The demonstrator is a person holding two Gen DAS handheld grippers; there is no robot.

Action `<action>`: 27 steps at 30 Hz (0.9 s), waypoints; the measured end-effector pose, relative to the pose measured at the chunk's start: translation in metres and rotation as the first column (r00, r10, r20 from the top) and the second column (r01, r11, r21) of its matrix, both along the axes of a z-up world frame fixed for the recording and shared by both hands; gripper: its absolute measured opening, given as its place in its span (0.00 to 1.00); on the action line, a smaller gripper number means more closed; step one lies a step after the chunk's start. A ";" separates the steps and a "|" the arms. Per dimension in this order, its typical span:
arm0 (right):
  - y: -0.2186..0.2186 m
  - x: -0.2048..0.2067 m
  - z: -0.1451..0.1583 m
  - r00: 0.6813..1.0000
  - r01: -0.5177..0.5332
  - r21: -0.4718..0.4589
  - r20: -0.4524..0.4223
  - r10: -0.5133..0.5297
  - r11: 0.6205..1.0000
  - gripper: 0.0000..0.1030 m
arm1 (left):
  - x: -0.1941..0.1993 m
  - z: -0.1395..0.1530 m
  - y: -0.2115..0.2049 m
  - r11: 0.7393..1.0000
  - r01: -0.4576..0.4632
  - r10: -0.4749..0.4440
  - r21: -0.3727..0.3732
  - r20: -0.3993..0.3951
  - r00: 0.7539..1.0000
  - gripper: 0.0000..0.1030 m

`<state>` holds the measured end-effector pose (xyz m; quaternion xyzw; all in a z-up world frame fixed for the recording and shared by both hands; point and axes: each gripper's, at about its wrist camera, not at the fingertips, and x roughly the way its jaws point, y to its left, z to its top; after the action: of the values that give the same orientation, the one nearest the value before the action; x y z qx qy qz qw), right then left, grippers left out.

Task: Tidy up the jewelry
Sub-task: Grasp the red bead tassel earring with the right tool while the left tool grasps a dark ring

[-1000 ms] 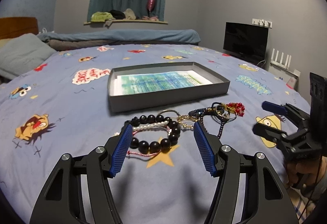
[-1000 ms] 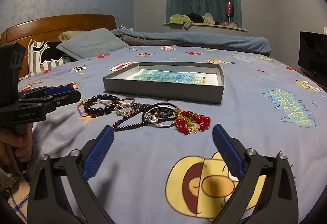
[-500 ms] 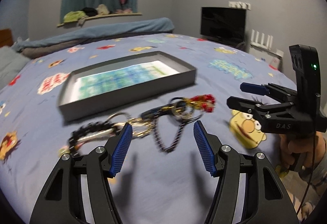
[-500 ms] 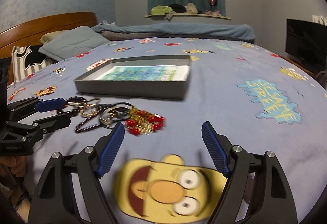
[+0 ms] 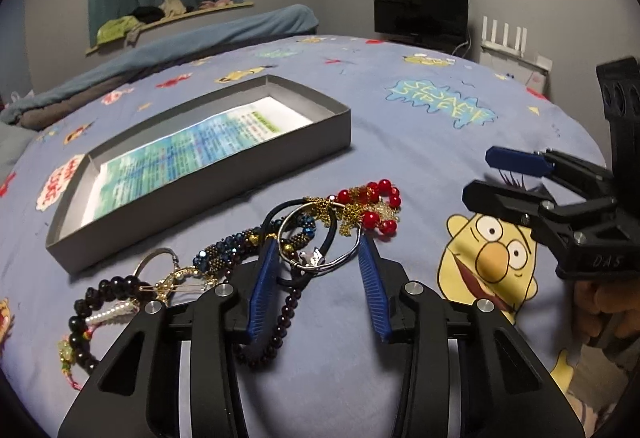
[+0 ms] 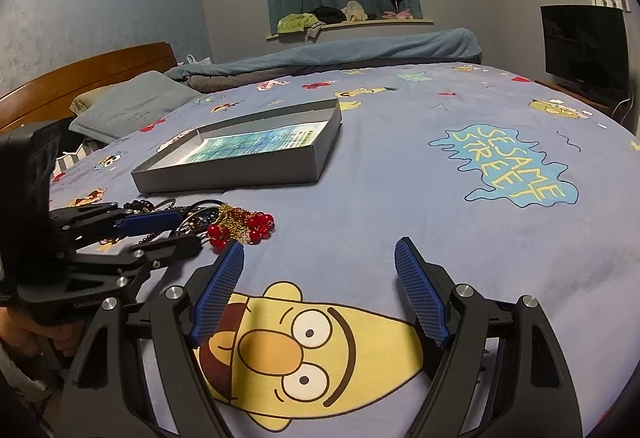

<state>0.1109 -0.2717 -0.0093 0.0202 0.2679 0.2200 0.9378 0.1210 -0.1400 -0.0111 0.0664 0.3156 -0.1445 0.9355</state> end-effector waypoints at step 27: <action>0.067 0.035 -0.001 0.966 -0.235 -0.084 -0.129 0.224 0.968 0.27 | -0.035 0.012 0.058 0.988 -0.078 0.086 -0.135 0.049 0.995 0.65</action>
<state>0.1458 -0.2043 -0.0106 -0.0444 0.3343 0.3121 0.8882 0.0864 -0.0823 0.0007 -0.0051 0.2822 -0.1248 0.9512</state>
